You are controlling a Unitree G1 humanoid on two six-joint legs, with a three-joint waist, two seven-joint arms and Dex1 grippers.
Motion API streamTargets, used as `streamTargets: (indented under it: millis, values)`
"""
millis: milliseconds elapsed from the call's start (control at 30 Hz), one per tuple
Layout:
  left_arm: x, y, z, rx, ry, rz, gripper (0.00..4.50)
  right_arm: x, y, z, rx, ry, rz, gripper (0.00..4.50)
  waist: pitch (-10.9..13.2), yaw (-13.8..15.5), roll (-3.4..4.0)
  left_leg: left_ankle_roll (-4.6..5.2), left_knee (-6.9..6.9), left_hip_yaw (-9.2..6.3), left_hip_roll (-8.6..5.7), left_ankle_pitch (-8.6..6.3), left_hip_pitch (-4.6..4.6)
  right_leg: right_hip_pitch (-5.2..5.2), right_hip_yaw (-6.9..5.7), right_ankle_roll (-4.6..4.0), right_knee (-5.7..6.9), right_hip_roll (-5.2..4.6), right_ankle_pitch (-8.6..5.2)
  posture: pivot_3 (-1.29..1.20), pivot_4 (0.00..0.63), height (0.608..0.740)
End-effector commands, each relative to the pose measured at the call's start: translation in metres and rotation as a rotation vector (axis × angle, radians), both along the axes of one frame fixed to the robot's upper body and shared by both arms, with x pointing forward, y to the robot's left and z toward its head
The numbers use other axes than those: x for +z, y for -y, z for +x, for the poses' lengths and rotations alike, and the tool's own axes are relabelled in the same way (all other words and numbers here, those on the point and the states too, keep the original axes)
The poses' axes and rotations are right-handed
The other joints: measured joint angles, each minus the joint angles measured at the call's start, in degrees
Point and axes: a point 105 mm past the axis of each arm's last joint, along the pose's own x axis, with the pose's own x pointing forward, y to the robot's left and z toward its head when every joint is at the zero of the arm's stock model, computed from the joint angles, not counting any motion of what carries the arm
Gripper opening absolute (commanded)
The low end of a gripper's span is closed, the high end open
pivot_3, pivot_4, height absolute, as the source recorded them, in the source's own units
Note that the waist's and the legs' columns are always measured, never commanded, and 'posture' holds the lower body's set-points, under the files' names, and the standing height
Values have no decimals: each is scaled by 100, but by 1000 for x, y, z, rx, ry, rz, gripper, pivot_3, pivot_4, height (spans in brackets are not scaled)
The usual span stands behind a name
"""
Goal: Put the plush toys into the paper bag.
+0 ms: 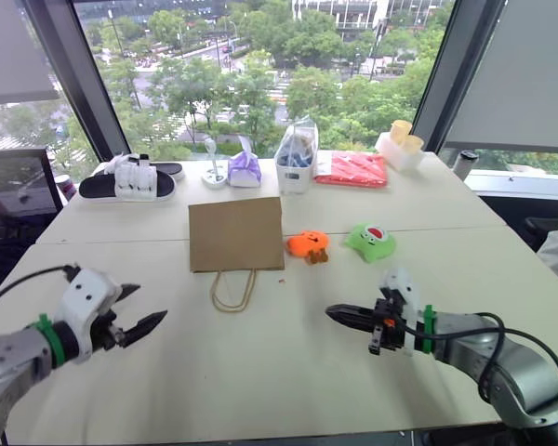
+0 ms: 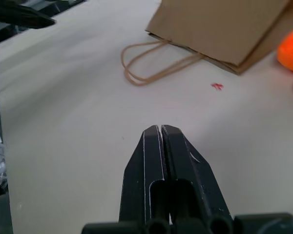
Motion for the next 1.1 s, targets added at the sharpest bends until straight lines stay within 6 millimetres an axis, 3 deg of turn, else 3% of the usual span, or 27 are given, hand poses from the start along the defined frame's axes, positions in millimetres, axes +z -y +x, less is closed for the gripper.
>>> streamTargets:
  millis: [33, 167, 267, 400, 600, 900, 1000, 1100]
  values:
    - [-12, 5, 15, -143, 27, 157, 3860, 9, -27, -9, 94, 34, 27, 0, -1, -5, -1, 0, -3, -1, 1, 0, 0, -3, 0, 1, 0, 2, 1, 0, 150, 740]
    - [-18, 11, 33, -250, 69, 261, 3860, 9, -43, -9, 112, 56, 41, 0, -2, -20, -3, -4, -11, -1, -1, -1, -10, -21, 0, 18, 0, 0, 12, 0, 150, 740]
    - [-18, 25, 61, -340, 143, 344, 3860, 9, -53, -7, 86, 72, 77, 0, -3, 18, -6, -27, -11, -8, 0, 10, -13, -27, -4, 19, 3, 2, 13, 0, 150, 740]
    - [-26, 36, 79, -411, 175, 387, 3860, 8, -52, -7, 43, 77, 89, 0, -6, -30, -12, -30, -8, -15, -7, 12, -10, -18, -7, 21, 4, 1, 15, 0, 150, 740]
    - [-42, 47, 85, -517, 190, 470, 3860, 8, -48, -5, -8, 84, 97, 0, -7, -156, -14, -38, -6, -12, -10, 18, -9, -19, -7, 23, 15, 6, 15, 0, 150, 740]
    - [-39, 54, 97, -519, 224, 437, 3860, 7, -48, -3, -43, 88, 107, 0, -8, -179, -17, -23, 6, -13, -9, 10, -4, -13, -7, 24, 22, 11, 15, 0, 150, 740]
    - [-26, 40, 100, -448, 219, 391, 3860, 6, -44, -4, -54, 89, 104, 0, -8, -178, -18, -28, 7, -14, -9, 13, -5, -14, -7, 24, 25, 12, 15, 0, 150, 740]
    - [-26, 24, 92, -441, 195, 408, 3860, 0, -41, -4, -60, 83, 89, 0, -9, -210, -19, -27, 8, -14, -8, 13, -5, -14, -7, 24, 26, 13, 15, 0, 150, 740]
